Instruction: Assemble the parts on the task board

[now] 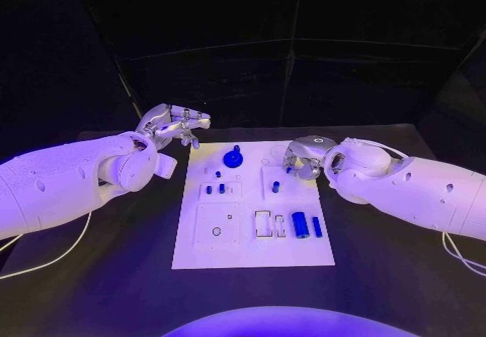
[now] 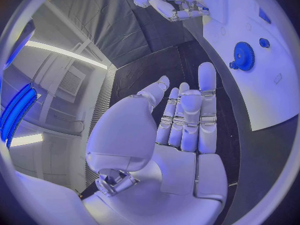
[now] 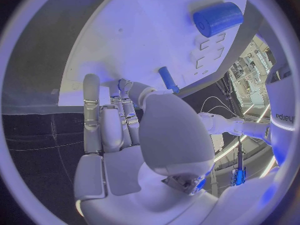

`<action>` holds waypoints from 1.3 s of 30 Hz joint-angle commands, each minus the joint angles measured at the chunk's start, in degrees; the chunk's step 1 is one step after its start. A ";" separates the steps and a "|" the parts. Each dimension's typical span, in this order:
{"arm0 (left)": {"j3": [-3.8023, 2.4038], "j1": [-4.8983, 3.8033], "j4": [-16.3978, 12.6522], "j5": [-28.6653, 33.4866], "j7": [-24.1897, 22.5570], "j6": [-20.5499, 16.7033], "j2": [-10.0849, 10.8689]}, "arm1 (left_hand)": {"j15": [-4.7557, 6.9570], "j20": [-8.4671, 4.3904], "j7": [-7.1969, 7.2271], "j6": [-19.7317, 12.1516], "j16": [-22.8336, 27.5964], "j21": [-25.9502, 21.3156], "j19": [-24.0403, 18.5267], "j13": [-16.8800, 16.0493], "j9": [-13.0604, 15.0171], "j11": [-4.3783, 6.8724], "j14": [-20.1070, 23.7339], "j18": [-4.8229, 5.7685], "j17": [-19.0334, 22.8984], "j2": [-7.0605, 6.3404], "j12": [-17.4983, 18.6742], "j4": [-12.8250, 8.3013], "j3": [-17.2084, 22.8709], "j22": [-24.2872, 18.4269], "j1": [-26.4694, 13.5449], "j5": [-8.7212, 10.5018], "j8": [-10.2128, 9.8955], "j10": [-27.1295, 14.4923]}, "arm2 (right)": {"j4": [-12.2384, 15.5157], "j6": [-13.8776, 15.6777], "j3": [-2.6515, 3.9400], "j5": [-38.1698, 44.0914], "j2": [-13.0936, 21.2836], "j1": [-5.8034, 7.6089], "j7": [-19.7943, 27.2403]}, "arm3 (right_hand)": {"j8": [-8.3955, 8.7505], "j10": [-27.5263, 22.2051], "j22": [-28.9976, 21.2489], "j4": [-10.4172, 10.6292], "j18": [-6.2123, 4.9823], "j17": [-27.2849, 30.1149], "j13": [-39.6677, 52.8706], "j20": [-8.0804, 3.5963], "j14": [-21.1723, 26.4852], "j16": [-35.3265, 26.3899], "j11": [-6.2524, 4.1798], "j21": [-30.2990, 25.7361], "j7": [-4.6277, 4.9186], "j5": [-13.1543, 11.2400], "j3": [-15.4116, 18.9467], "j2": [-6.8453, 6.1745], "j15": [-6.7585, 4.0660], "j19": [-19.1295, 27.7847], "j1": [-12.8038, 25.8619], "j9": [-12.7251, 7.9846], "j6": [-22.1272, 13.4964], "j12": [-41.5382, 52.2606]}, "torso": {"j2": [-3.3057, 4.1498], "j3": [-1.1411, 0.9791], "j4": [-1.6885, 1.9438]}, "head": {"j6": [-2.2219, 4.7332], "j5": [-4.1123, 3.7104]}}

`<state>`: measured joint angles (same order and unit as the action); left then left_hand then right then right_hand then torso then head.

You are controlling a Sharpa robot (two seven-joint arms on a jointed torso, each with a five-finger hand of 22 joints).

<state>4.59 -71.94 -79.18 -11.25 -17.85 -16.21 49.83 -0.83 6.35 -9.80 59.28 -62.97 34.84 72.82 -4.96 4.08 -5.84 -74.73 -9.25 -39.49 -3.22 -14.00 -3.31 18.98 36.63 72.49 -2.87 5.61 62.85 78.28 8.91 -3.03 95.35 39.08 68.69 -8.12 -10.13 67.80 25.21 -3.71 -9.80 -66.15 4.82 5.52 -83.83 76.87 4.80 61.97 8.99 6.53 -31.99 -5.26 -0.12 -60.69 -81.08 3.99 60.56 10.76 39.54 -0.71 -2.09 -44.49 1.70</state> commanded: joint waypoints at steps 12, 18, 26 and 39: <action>-0.03 -0.09 -0.18 0.28 -0.64 0.37 0.24 | 0.09 -0.08 -0.26 -0.30 0.44 -0.29 -0.24 -0.09 -0.07 0.04 0.38 -1.14 0.29 0.26 -0.38 -0.01 0.12 -0.10 0.31 0.15 0.36 -0.54 | 3.77 6.97 0.05 -0.98 2.90 0.13 0.22 | 0.38 0.99 0.10 0.34 -0.84 -0.31 0.10 -0.05 -2.09 0.36 -0.38 0.38 -0.17 -0.97 0.27 -0.06 -0.30 0.59 1.41 0.02 0.65 -0.32 | 0.01 0.04 0.00 | -0.11 0.02; -0.03 -0.09 -0.09 0.28 -0.67 0.36 0.35 | 0.09 -0.08 -0.26 -0.30 0.44 -0.29 -0.24 -0.09 -0.07 0.04 0.38 -1.14 0.29 0.26 -0.38 -0.01 0.12 -0.10 0.31 0.15 0.36 -0.54 | 7.27 8.18 0.13 -1.01 5.23 0.21 -0.55 | 0.38 1.04 0.10 0.36 -0.85 -0.41 0.12 -0.05 -2.11 0.43 -0.40 0.39 -0.20 -1.10 0.30 -0.10 -0.31 0.59 1.58 0.03 0.70 -0.34 | -0.08 0.06 -0.01 | -0.03 0.15; -0.03 -0.10 0.04 0.28 -0.65 0.44 0.42 | 0.08 -0.08 -0.32 -0.38 0.39 -0.35 -0.23 -0.10 -0.08 0.00 0.37 -1.14 0.22 0.21 -0.42 -0.02 0.07 -0.15 0.35 0.15 0.36 -0.64 | 13.39 11.64 0.41 -2.53 6.56 0.29 0.67 | 0.39 1.04 0.11 0.35 -0.85 -0.90 0.12 -0.05 -2.20 0.71 -0.42 0.41 -0.22 -1.14 0.31 -0.17 -0.32 0.59 1.68 0.03 0.71 -0.38 | -0.01 0.04 0.02 | 0.15 0.85; -0.03 -0.10 0.13 0.28 -0.93 0.69 -0.06 | 0.07 -0.07 -0.34 -0.41 0.44 -0.37 -0.23 -0.10 -0.08 -0.02 0.40 -1.14 0.30 0.19 -0.44 -0.01 0.03 -0.17 0.34 0.16 0.36 -0.67 | 16.91 12.26 0.42 -5.92 2.29 0.22 3.97 | 0.47 0.93 0.15 0.09 -0.86 -1.03 0.10 -0.08 -2.24 0.83 -0.43 0.51 -0.24 -0.77 0.06 -0.14 -0.36 0.54 1.56 0.01 0.68 -0.58 | 0.02 0.14 -0.01 | -0.25 3.79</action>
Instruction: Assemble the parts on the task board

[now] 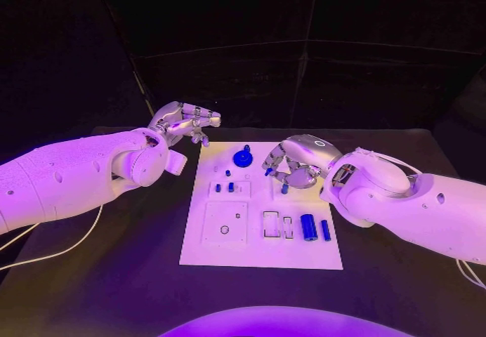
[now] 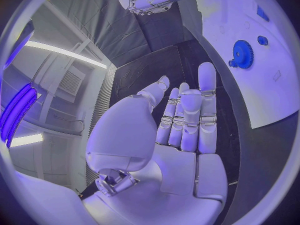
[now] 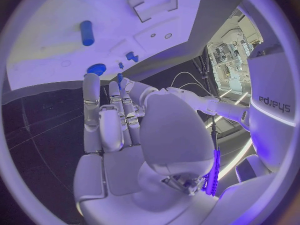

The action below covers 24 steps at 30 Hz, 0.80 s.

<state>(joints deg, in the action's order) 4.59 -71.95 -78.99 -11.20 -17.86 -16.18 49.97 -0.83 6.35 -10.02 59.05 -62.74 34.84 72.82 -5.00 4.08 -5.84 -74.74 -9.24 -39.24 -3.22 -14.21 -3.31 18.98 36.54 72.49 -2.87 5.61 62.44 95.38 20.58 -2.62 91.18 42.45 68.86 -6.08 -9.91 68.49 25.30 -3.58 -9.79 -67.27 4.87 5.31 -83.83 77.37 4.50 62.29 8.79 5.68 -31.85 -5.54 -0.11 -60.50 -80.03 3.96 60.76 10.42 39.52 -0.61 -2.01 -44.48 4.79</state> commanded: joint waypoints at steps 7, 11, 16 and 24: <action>-0.04 -0.09 -0.34 0.23 -0.94 0.79 -0.57 | 0.07 -0.07 -0.12 -0.18 0.21 -0.38 -0.23 -0.06 -0.08 -0.02 0.41 -1.14 0.06 0.19 -0.23 0.00 0.03 -0.07 0.33 0.16 0.36 -0.26 | -1.89 -2.02 -0.08 -2.44 -5.05 -2.58 2.63 | 0.28 0.23 0.07 -0.05 -0.86 0.21 0.05 0.12 -2.22 0.28 -0.10 0.21 0.00 0.21 -0.12 0.22 -0.36 0.35 0.57 0.04 0.46 -0.30 | 0.12 0.01 0.00 | -0.93 2.45; -0.04 -0.10 -0.42 0.23 -0.89 0.78 -0.56 | 0.07 -0.07 -0.12 -0.18 0.21 -0.38 -0.23 -0.06 -0.08 -0.02 0.41 -1.14 0.06 0.19 -0.23 0.00 0.03 -0.07 0.33 0.16 0.36 -0.26 | -2.90 -2.95 -0.10 -1.99 -6.69 -3.88 2.78 | 0.30 0.21 0.07 -0.06 -0.86 0.22 0.05 0.12 -2.22 0.28 -0.09 0.22 0.01 0.26 -0.14 0.22 -0.35 0.36 0.59 0.03 0.44 -0.32 | 0.07 -0.10 -0.07 | -1.37 3.18; -0.04 -0.10 -0.57 0.23 -0.87 0.84 -0.65 | 0.06 -0.06 -0.14 -0.22 0.30 -0.42 -0.22 -0.07 -0.09 -0.04 0.47 -1.14 0.24 0.19 -0.27 0.02 -0.01 -0.11 0.33 0.16 0.36 -0.31 | -4.18 -4.29 -0.17 -0.76 -8.53 -4.87 2.60 | 0.34 0.18 0.07 -0.05 -0.85 0.25 0.05 0.13 -2.21 0.27 -0.05 0.23 0.05 0.34 -0.10 0.20 -0.33 0.37 0.71 0.02 0.39 -0.38 | 0.05 0.09 0.01 | -1.81 3.58; -0.04 -0.11 -0.65 0.23 -0.85 0.88 -1.05 | 0.04 -0.06 -0.16 -0.26 0.32 -0.45 -0.22 -0.07 -0.09 -0.05 0.50 -1.13 0.28 0.18 -0.28 0.03 -0.04 -0.13 0.33 0.16 0.36 -0.35 | -5.78 -5.82 -0.26 0.97 -10.48 -5.90 2.20 | 0.39 0.15 0.08 -0.03 -0.84 0.25 0.04 0.15 -2.20 0.28 -0.02 0.24 0.08 0.41 -0.06 0.18 -0.30 0.39 0.83 0.01 0.34 -0.44 | 0.08 0.00 -0.01 | -2.33 4.41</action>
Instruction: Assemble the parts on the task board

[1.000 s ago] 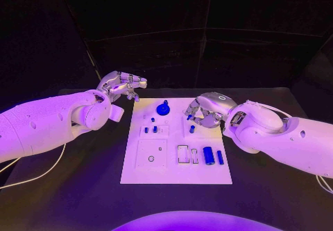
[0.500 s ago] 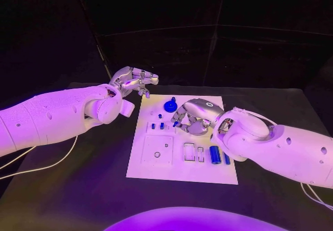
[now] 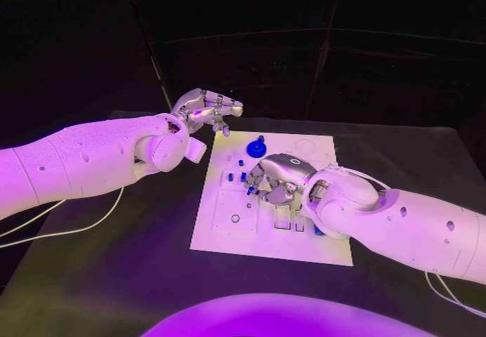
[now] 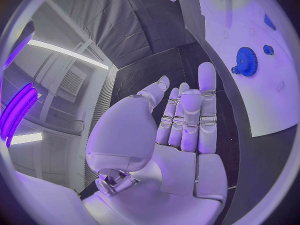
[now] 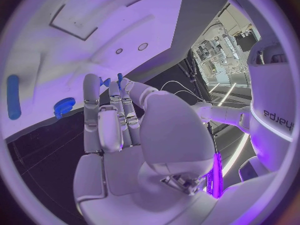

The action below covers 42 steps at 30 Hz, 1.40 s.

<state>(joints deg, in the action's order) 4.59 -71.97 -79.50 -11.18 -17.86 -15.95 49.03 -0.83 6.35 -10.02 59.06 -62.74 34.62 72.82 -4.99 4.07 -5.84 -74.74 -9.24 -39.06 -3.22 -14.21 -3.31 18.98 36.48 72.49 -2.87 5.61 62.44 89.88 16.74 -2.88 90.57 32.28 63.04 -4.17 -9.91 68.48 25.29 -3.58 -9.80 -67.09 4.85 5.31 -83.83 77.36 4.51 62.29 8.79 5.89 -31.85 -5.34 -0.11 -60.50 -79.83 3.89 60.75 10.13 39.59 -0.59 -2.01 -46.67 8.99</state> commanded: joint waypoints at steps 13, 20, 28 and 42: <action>-0.04 -0.09 -0.32 0.22 -0.73 0.91 -0.24 | 0.04 -0.06 -0.16 -0.26 0.32 -0.23 -0.22 -0.08 -0.09 -0.06 0.50 -1.13 0.10 0.18 -0.29 0.03 -0.04 -0.08 0.33 0.16 0.36 -0.36 | -1.23 -4.54 -0.05 4.27 -1.37 -1.33 -0.81 | 0.41 0.14 0.09 0.03 -0.83 0.36 0.06 0.17 -2.15 0.15 -0.01 0.24 0.09 0.26 -0.02 0.00 -0.27 0.42 0.79 0.08 0.34 -0.20 | -0.05 0.00 -0.08 | -0.75 0.89; -0.04 -0.10 -0.36 0.22 -0.67 1.08 -0.30 | 0.04 -0.06 -0.16 -0.26 0.32 -0.23 -0.22 -0.08 -0.09 -0.06 0.50 -1.13 0.10 0.18 -0.29 0.03 -0.04 -0.08 0.33 0.16 0.36 -0.36 | -1.47 -5.17 -0.07 4.95 -1.59 -1.50 -1.10 | 0.42 0.15 0.09 0.08 -0.82 0.38 0.07 0.19 -2.14 0.15 0.00 0.24 0.10 0.28 0.04 0.02 -0.25 0.44 0.95 0.09 0.36 -0.24 | -0.07 -0.04 -0.08 | -0.89 0.97; -0.04 -0.10 -0.36 0.22 -0.63 1.13 -0.30 | 0.04 -0.06 -0.16 -0.26 0.32 -0.23 -0.22 -0.08 -0.09 -0.06 0.50 -1.13 0.10 0.18 -0.29 0.03 -0.04 -0.08 0.33 0.16 0.36 -0.36 | -1.66 -5.83 -0.08 5.64 -1.62 -1.60 -1.44 | 0.41 0.16 0.09 0.10 -0.82 0.41 0.07 0.20 -2.13 0.13 0.00 0.24 0.10 0.28 0.06 0.02 -0.25 0.45 0.99 0.09 0.37 -0.25 | -0.03 -0.02 -0.05 | -1.08 0.99; -0.04 -0.10 -0.20 0.22 -0.52 1.26 -0.54 | 0.02 -0.04 -0.19 -0.34 0.37 -0.31 -0.21 -0.09 -0.10 -0.08 0.55 -1.13 0.20 0.25 -0.35 0.07 -0.06 -0.14 0.36 0.15 0.36 -0.45 | -1.67 -6.78 -0.08 5.99 -1.92 -1.83 -1.65 | 0.40 0.20 0.09 0.14 -0.82 0.55 0.09 0.22 -2.10 0.07 -0.01 0.24 0.07 0.27 0.14 0.04 -0.23 0.47 1.14 0.11 0.42 -0.27 | -0.06 -0.02 -0.09 | -1.43 1.03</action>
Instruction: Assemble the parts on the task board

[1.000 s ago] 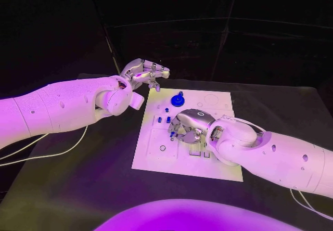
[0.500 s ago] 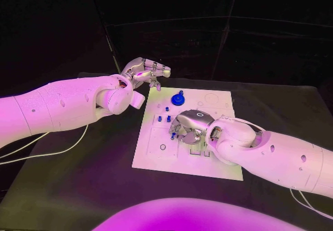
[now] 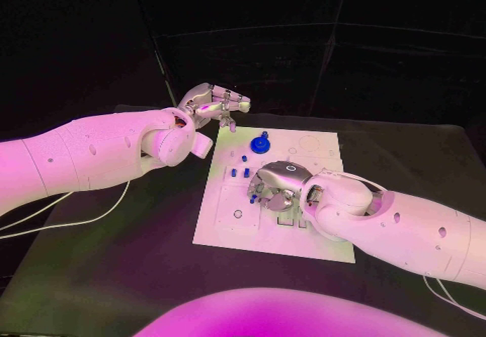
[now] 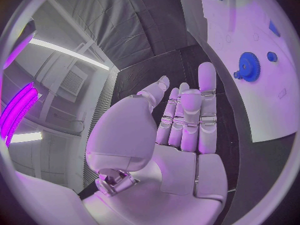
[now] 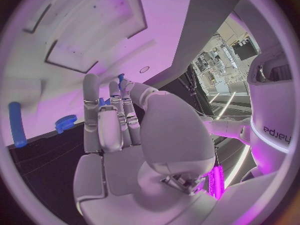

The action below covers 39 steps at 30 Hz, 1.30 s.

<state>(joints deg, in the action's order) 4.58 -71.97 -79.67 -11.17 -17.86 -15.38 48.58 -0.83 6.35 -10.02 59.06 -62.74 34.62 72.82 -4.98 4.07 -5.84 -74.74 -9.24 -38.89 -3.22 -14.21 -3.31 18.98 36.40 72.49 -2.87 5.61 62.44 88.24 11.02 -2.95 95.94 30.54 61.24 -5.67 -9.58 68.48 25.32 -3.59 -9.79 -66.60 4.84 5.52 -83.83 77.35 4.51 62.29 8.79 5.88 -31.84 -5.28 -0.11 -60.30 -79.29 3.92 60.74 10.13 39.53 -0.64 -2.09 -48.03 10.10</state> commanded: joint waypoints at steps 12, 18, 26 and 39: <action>-0.03 -0.10 -0.03 0.20 -0.41 0.74 -0.11 | 0.01 -0.04 -0.20 -0.35 0.38 -0.32 -0.21 -0.10 -0.10 -0.09 0.56 -1.12 0.06 0.27 -0.36 0.08 -0.07 -0.07 0.36 0.15 0.37 -0.47 | -0.65 -2.14 -0.05 1.14 -0.76 -0.32 -0.25 | 1.31 -2.16 -0.13 0.34 -0.75 0.75 -0.56 0.45 -1.78 -0.32 0.80 -0.06 0.84 0.93 1.02 -0.94 0.39 0.70 2.07 -0.21 -1.53 -2.07 | -0.02 0.08 0.02 | -0.12 -0.08; -0.03 -0.11 -0.04 0.20 -0.29 0.80 -0.10 | 0.01 -0.03 -0.20 -0.36 0.39 -0.34 -0.20 -0.10 -0.10 -0.09 0.58 -1.12 0.09 0.29 -0.38 0.09 -0.07 -0.08 0.37 0.15 0.38 -0.50 | -0.87 -1.40 -0.06 1.03 -0.78 -0.34 0.42 | 2.45 -5.63 -0.38 0.34 -0.71 2.22 -1.22 1.39 -1.23 -1.17 2.09 -0.47 1.90 1.35 2.00 -2.21 1.44 1.20 3.16 -0.20 -3.65 -4.33 | -0.03 0.04 0.02 | -0.11 -0.09; -0.03 -0.12 0.03 0.20 -0.01 0.93 -0.06 | 0.01 -0.03 -0.20 -0.36 0.39 -0.34 -0.20 -0.10 -0.10 -0.09 0.58 -1.12 0.09 0.29 -0.38 0.09 -0.07 -0.08 0.37 0.15 0.38 -0.50 | -0.74 1.96 -0.07 0.48 -0.42 -0.36 1.15 | 2.77 -8.56 -0.69 0.16 -0.75 4.02 -1.19 2.18 -0.24 -2.15 2.88 -0.98 2.48 1.55 3.30 -2.64 2.22 1.98 3.40 -0.10 -4.38 -5.48 | -0.02 0.03 -0.01 | 0.01 -0.08; -0.03 -0.13 0.05 0.20 0.24 1.16 0.26 | -0.02 -0.01 -0.24 -0.43 0.47 -0.43 -0.19 -0.11 -0.10 -0.13 0.65 -1.12 0.26 0.33 -0.45 0.20 -0.17 -0.15 0.29 0.16 0.39 -0.59 | 4.65 9.64 -0.01 -4.04 5.65 -0.22 2.86 | 3.22 -9.43 -0.73 -0.19 -0.86 4.80 -0.99 2.38 0.15 -2.32 2.80 -0.97 2.12 2.48 4.33 -2.67 2.23 2.20 3.08 -0.08 -4.75 -4.57 | -0.16 0.10 -0.13 | 0.56 -0.32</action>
<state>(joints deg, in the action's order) 4.58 -71.99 -79.60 -11.15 -17.54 -14.97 48.81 -0.83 6.35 -10.23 58.85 -62.51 34.40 72.82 -5.03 4.03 -6.05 -74.32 -9.24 -38.67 -3.22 -14.42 -3.31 18.98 36.34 72.49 -2.87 5.61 62.24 92.32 16.25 -3.02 94.56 35.85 60.83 -3.85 -6.64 59.25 24.53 -3.77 -9.80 -61.71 3.81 7.66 -83.73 75.01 7.57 61.39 11.04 8.18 -27.70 -7.59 2.05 -58.15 -76.07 3.77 56.24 5.37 39.42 -0.60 -2.13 -47.58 9.85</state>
